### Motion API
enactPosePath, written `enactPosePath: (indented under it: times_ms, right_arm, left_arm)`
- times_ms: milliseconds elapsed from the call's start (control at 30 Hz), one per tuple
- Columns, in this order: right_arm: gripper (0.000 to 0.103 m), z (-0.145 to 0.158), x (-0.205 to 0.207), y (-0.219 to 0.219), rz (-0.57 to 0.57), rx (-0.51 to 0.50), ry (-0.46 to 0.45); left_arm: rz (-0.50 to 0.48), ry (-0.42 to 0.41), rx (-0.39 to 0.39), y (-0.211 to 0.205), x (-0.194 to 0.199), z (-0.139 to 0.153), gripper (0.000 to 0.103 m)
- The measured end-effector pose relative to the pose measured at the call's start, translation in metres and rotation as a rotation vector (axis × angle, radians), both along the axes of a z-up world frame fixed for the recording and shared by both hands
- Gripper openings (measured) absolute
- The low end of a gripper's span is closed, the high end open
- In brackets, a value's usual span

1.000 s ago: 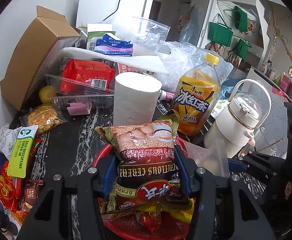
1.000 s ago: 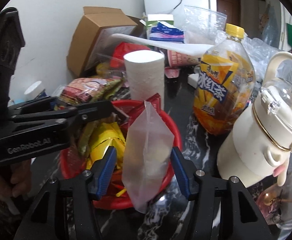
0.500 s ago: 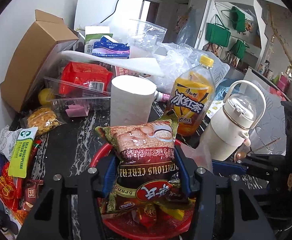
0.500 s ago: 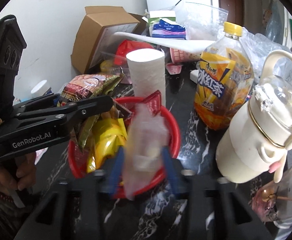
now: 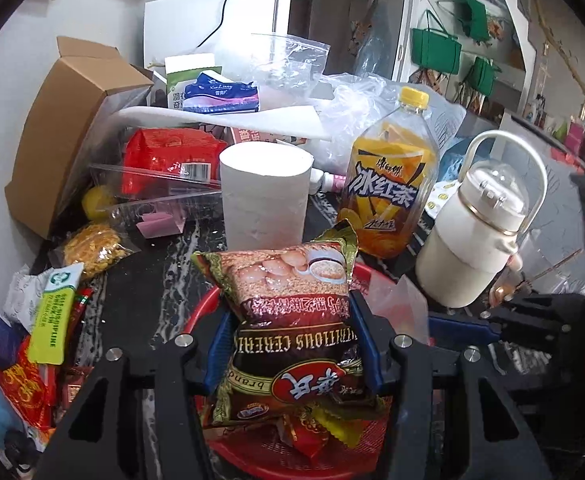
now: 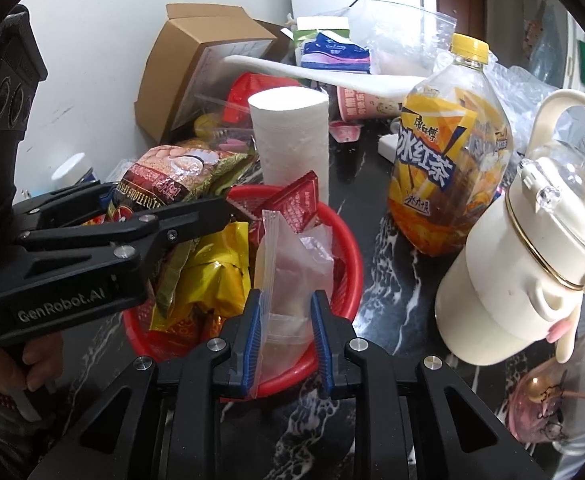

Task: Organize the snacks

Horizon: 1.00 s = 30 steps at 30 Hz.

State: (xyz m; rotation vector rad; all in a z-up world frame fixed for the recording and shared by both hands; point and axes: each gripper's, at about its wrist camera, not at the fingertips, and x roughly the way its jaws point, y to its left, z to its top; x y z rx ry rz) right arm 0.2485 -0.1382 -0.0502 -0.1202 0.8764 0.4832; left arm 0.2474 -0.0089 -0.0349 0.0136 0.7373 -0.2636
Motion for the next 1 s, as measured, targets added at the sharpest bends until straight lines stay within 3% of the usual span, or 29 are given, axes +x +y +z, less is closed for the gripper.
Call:
enactPosePath:
  times_ms: [167, 267, 600, 933, 1000]
  right_arm:
    - [0.028, 0.004, -0.004, 0.003, -0.005, -0.037, -0.033]
    - [0.038, 0.006, -0.005, 0.002, -0.009, -0.041, -0.035]
    - [0.038, 0.015, -0.019, -0.011, -0.032, -0.014, -0.051]
    - [0.041, 0.02, -0.029, -0.023, -0.07, 0.004, -0.051]
    - [0.041, 0.02, -0.031, -0.023, -0.072, 0.002, -0.047]
  left_arm:
    - [0.001, 0.008, 0.052, -0.004, 0.002, -0.004, 0.055]
    - [0.0, 0.002, 0.037, -0.002, 0.003, -0.003, 0.055]
    - [-0.059, -0.028, 0.042, -0.015, -0.004, 0.01, 0.055]
    - [-0.081, 0.06, 0.08, -0.023, 0.005, 0.002, 0.055]
    - [-0.073, 0.07, 0.084, -0.024, 0.006, 0.002, 0.066]
